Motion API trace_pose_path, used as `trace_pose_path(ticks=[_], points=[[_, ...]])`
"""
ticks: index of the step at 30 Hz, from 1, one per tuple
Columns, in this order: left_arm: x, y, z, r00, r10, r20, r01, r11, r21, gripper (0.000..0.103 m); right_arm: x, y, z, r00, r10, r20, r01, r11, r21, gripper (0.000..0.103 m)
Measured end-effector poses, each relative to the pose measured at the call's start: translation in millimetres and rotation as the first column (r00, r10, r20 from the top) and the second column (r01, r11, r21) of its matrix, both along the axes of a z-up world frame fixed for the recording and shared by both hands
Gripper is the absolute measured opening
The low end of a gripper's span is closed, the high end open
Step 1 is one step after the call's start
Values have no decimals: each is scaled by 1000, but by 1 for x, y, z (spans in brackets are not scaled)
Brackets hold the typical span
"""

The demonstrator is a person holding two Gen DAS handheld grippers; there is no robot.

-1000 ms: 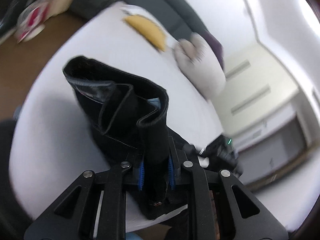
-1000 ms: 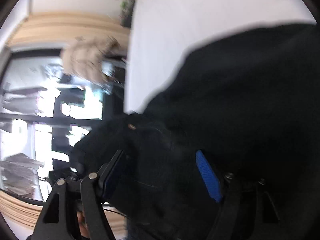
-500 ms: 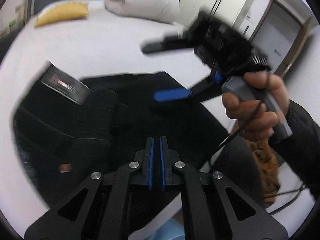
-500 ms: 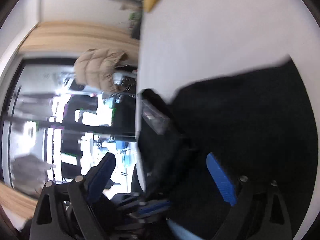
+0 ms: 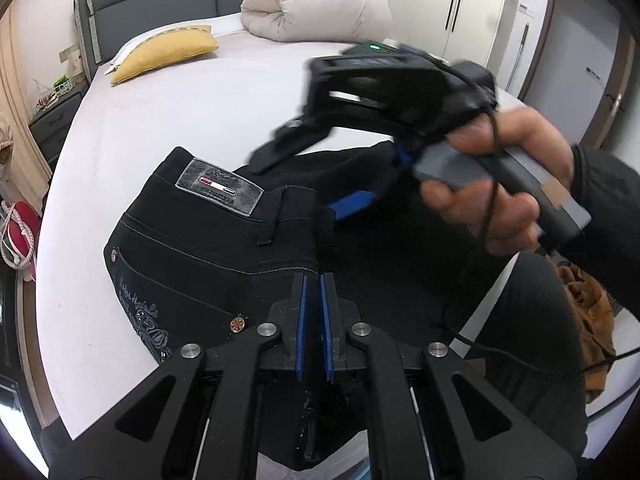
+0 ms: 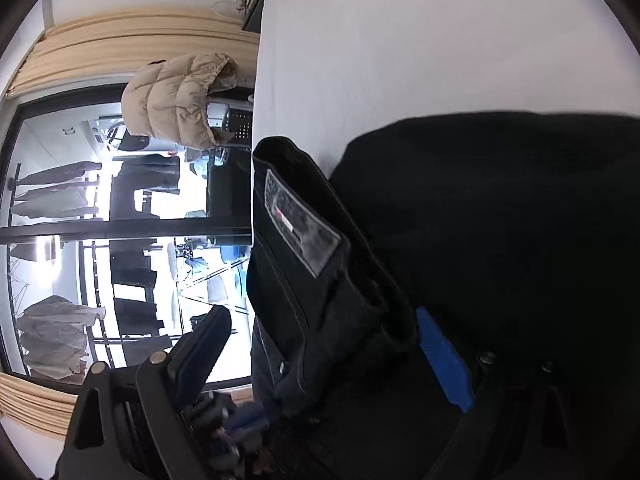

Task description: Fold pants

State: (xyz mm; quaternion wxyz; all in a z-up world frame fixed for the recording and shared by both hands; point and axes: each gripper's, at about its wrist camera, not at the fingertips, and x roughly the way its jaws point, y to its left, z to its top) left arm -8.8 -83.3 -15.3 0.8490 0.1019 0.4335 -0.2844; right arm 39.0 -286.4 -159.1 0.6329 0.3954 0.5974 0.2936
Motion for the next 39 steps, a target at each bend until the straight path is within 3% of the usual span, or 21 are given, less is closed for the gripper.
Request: trace_pose_path(ticks=[3, 4, 5, 7, 13, 17, 21, 27, 30, 32, 39], points=[[-2, -1, 0, 1000, 11, 6, -11, 1000, 21, 15, 12, 13, -7, 999, 52, -13, -52, 999, 8, 74], [0, -3, -4, 1000, 13, 3, -13, 999, 34, 31, 16, 17, -9, 998, 65, -16, -65, 998, -4, 58], [7, -6, -12, 1000, 21, -13, -21, 999, 46, 68, 17, 18, -10, 997, 70, -19, -71, 997, -19, 37], [8, -6, -14, 999, 19, -27, -18, 999, 34, 99, 17, 18, -10, 998, 57, -19, -57, 998, -27, 26], [5, -18, -21, 1000, -3, -2, 3, 997, 76, 99, -7, -1, 15, 998, -26, 55, 28, 999, -36, 14], [-1, -11, -4, 1000, -14, 24, 15, 999, -41, 99, -38, -19, 40, 983, -117, 139, 120, 993, -15, 14], [-2, 2, 13, 999, 7, 36, -3, 991, -131, 99, -79, -52, 55, 944, -258, 205, 261, 965, 10, 13], [2, 7, 10, 1000, 1, 0, -1, 986, -169, 99, -154, -133, 35, 854, -497, 155, 499, 866, 29, 13], [4, 3, 1, 999, -14, -39, 8, 987, -160, 99, -177, -150, -1, 837, -540, 86, 545, 837, -45, 13], [6, 3, -2, 998, -22, -55, 13, 987, -161, 99, -186, -155, -15, 816, -576, 59, 578, 816, -21, 12], [24, 8, 3, 998, 13, -64, -25, 981, -191, 99, -197, -157, 18, 795, -590, 144, 598, 801, -22, 12]])
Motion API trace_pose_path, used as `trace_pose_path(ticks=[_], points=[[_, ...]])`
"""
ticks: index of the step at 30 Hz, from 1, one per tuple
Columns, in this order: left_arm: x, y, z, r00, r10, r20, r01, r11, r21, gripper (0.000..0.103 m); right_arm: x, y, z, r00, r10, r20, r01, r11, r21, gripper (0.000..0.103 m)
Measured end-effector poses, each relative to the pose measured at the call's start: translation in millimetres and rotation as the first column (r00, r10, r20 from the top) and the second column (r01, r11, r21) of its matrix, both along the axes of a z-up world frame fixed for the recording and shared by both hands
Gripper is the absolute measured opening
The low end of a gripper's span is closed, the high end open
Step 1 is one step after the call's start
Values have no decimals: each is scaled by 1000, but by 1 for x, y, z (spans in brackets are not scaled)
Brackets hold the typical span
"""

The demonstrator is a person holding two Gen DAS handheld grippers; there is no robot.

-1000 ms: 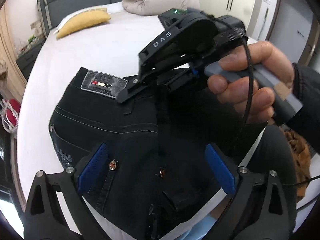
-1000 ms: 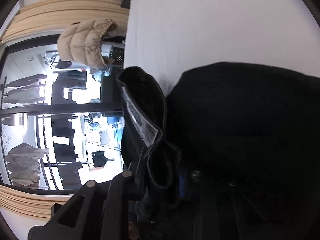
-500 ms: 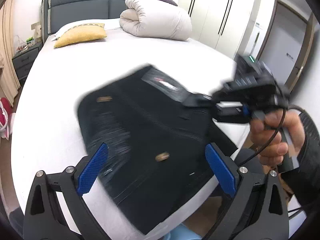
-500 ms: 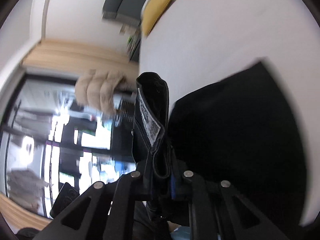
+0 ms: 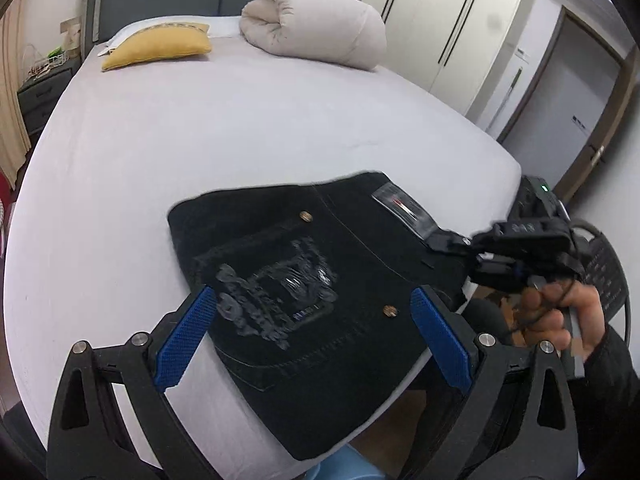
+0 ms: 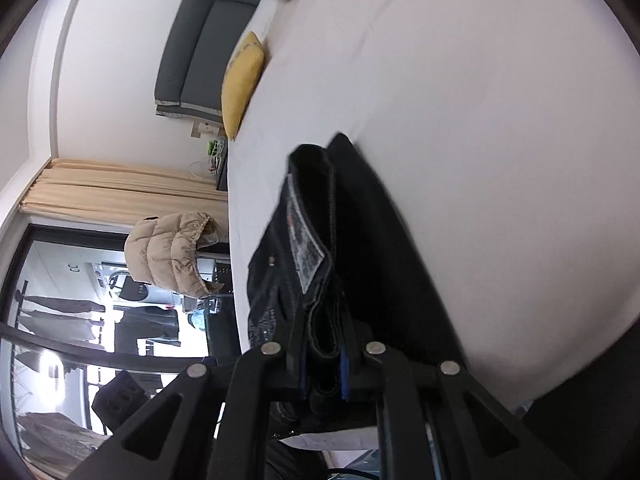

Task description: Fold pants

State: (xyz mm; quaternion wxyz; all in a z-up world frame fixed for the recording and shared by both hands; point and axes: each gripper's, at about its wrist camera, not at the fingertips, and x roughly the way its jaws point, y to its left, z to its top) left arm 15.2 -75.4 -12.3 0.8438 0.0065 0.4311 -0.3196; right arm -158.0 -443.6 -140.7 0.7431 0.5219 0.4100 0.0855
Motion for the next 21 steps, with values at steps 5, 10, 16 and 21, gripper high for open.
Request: trace_pose_path(ticks=[5, 10, 16, 21], points=[[14, -3, -11, 998, -20, -57, 19, 1000, -20, 99, -5, 0, -24, 998, -27, -56, 28, 1000, 14, 12], [28, 7, -33, 987, 7, -162, -18, 997, -70, 99, -10, -9, -36, 999, -31, -45, 35, 995, 93, 23], [42, 11, -19, 989, -9, -151, -17, 986, -168, 99, -24, -29, 19, 994, -95, -53, 90, 992, -90, 47], [59, -14, -29, 968, -81, -239, 31, 978, -206, 64, 7, -1, 54, 995, 64, 78, -58, 995, -77, 37]])
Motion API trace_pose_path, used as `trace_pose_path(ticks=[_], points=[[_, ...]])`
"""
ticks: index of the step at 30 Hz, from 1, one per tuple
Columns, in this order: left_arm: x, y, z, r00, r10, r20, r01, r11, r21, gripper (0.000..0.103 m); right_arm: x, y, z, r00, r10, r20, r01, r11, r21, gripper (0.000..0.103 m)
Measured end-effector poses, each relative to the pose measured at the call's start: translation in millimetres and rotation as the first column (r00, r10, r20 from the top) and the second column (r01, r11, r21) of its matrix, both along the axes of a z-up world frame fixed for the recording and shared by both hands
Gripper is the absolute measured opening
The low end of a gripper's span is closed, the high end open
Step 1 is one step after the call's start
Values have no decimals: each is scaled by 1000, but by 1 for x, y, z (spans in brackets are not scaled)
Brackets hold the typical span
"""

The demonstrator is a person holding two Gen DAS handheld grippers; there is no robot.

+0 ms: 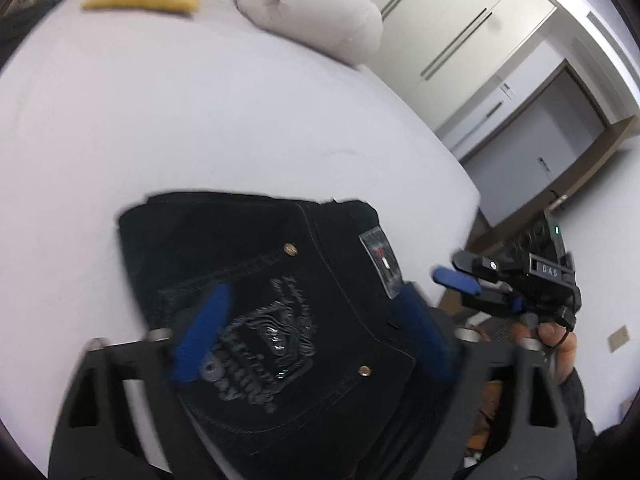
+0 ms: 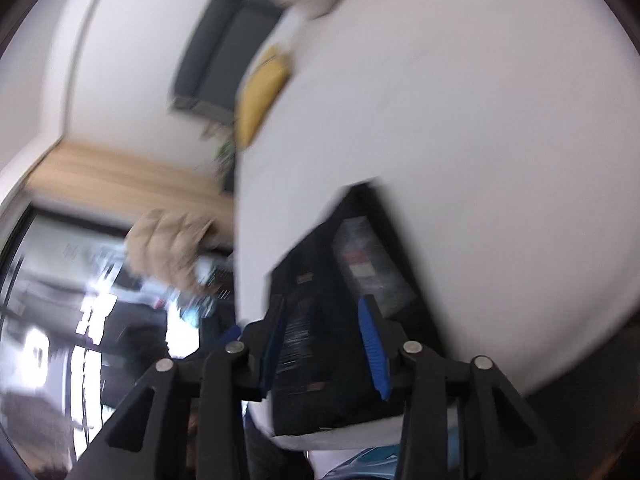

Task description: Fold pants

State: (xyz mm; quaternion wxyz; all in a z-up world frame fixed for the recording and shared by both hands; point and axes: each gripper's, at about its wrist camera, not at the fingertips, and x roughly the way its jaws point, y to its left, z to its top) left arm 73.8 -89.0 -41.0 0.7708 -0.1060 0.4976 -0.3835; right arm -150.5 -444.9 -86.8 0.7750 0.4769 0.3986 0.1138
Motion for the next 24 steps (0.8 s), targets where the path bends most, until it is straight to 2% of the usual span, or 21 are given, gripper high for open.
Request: trace_pose_path(ticks=[1, 2, 5, 7, 8, 9, 10, 12, 19, 24], points=[[3, -3, -6, 1000, -5, -23, 5, 1000, 6, 41, 12, 10, 0, 999, 43, 7, -43, 999, 0, 34], [6, -6, -15, 999, -1, -41, 3, 999, 34, 28, 22, 17, -1, 997, 73, 3, -73, 997, 0, 30], [16, -14, -50, 993, -5, -121, 20, 992, 122, 23, 61, 34, -23, 987, 160, -12, -159, 986, 51, 25], [20, -20, -66, 991, -16, -129, 39, 983, 179, 17, 82, 38, -45, 978, 200, -62, -195, 978, 77, 24], [23, -22, -69, 992, -13, -122, 37, 981, 191, 17, 91, 38, -61, 971, 211, -109, -205, 976, 70, 19], [25, -23, -70, 992, -12, -129, 37, 980, 197, 17, 92, 37, -72, 967, 203, -155, -198, 979, 49, 0], [26, -24, -71, 991, -13, -135, 41, 979, 201, 17, 94, 32, -82, 962, 201, -184, -195, 980, 49, 0], [25, -27, -70, 992, -21, -128, 47, 977, 210, 17, 87, 24, -88, 968, 203, -145, -184, 974, 131, 0], [13, -30, -64, 997, -14, -72, 32, 968, 250, 17, 46, 17, -77, 957, 246, -153, -229, 966, 120, 3], [6, -28, -64, 999, -8, -52, 22, 964, 267, 17, 22, 13, -77, 966, 198, -164, -178, 976, 129, 3]])
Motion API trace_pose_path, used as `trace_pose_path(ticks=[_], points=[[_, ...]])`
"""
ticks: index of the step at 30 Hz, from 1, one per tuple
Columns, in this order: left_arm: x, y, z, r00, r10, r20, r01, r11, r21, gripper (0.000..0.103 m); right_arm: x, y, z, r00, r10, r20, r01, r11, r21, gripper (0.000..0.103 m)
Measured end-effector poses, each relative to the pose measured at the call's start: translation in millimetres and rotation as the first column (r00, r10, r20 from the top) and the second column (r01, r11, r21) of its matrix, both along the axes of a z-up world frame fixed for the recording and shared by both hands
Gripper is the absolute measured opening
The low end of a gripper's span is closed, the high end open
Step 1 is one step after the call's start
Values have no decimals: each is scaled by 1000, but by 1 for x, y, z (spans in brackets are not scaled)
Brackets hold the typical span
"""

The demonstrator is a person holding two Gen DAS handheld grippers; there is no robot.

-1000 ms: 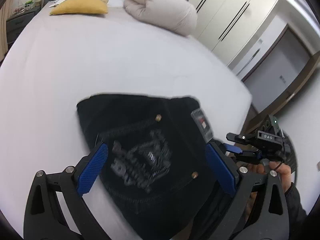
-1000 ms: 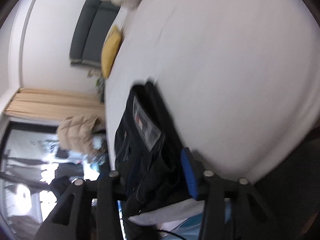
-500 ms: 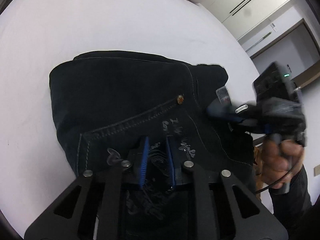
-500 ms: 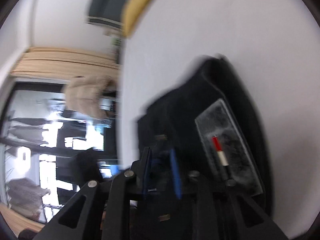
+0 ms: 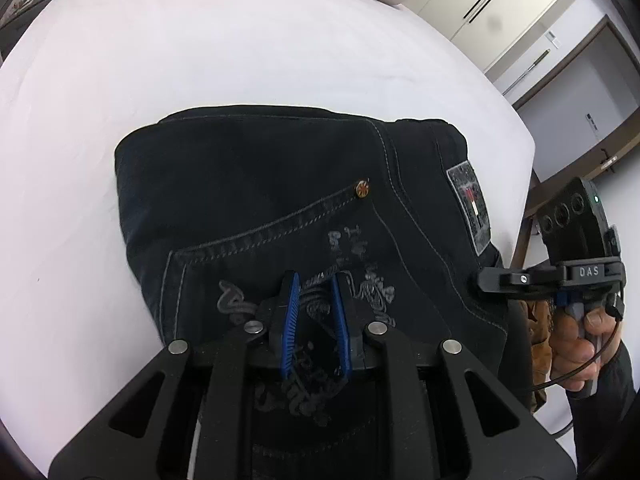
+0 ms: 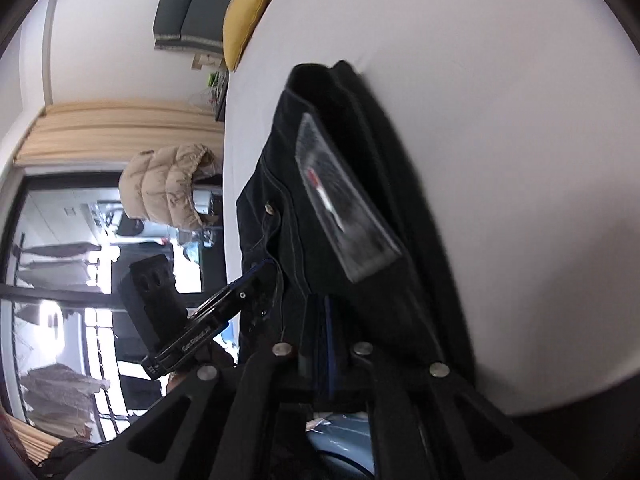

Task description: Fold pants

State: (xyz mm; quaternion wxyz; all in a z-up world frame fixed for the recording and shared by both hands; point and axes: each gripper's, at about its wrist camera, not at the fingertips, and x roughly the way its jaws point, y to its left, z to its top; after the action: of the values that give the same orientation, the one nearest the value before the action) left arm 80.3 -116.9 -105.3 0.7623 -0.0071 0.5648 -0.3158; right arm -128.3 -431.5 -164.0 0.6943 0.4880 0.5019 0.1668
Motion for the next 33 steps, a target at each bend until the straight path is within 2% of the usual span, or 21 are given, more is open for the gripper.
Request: trace_pose_path(ticks=[3, 6, 7, 8, 9, 10, 11, 12, 13, 15, 17, 19, 23, 27, 28, 30, 31, 33], points=[[-6, 4, 1, 1000, 6, 2, -6, 1000, -2, 17, -17, 0, 0, 1000, -18, 3, 18, 1000, 18, 3], [-11, 2, 0, 1000, 4, 7, -4, 1000, -1, 17, -25, 1, 5, 1000, -18, 9, 18, 1000, -18, 4], [-14, 5, 2, 1000, -1, 9, 1, 1000, -7, 17, -28, 0, 11, 1000, -24, 19, 25, 999, -39, 13], [-19, 4, 2, 1000, -2, 10, 3, 1000, -8, 17, -32, -1, 20, 999, -31, 45, 33, 998, -51, 33], [-23, 8, 4, 1000, 1, 10, -1, 1000, -13, 17, -36, -4, 31, 996, -42, 80, 47, 997, -60, 45], [-27, 13, 7, 1000, 6, 5, -6, 1000, -26, 17, -38, -7, 40, 993, -53, 104, 61, 995, -73, 71], [-35, 24, 13, 1000, 17, 2, -17, 998, -60, 18, -40, -10, 53, 989, -76, 125, 92, 987, -128, 91], [-40, 33, 17, 1000, 30, 6, -29, 996, -82, 18, -41, -14, 63, 986, -90, 142, 115, 977, -179, 94], [-45, 44, 21, 999, 45, 12, -43, 994, -96, 18, -39, -18, 74, 981, -91, 172, 129, 965, -227, 94], [-48, 57, 21, 998, 68, -1, -67, 990, -126, 18, -29, -24, 87, 975, -62, 211, 113, 964, -240, 94], [-40, 63, 12, 995, 84, -60, -93, 982, -166, 18, -10, -31, 88, 982, -33, 186, 82, 961, -265, 94], [-32, 64, 3, 989, 99, -113, -120, 974, -193, 18, 12, -30, 81, 986, 31, 165, 17, 959, -282, 92], [-16, 65, 2, 979, 139, -150, -172, 957, -236, 18, 52, -30, 49, 992, 107, 64, -86, 959, -271, 83], [-13, 90, 12, 972, 206, -113, -231, 928, -294, 19, 69, -24, 24, 987, 160, 25, -148, 954, -259, 78], [-11, 93, 9, 969, 210, -129, -240, 925, -294, 26, 71, -23, 21, 985, 169, 34, -155, 955, -251, 78], [-8, 98, -6, 952, 220, -212, -278, 911, -304, 54, 74, -19, 18, 982, 182, 53, -166, 960, -224, 78], [-7, 100, -16, 938, 233, -258, -311, 894, -322, 69, 72, -18, 18, 981, 187, 55, -171, 961, -220, 78], [-8, 106, -24, 923, 236, -303, -340, 869, -360, 70, 75, -12, 16, 977, 205, 56, -188, 957, -221, 78]])
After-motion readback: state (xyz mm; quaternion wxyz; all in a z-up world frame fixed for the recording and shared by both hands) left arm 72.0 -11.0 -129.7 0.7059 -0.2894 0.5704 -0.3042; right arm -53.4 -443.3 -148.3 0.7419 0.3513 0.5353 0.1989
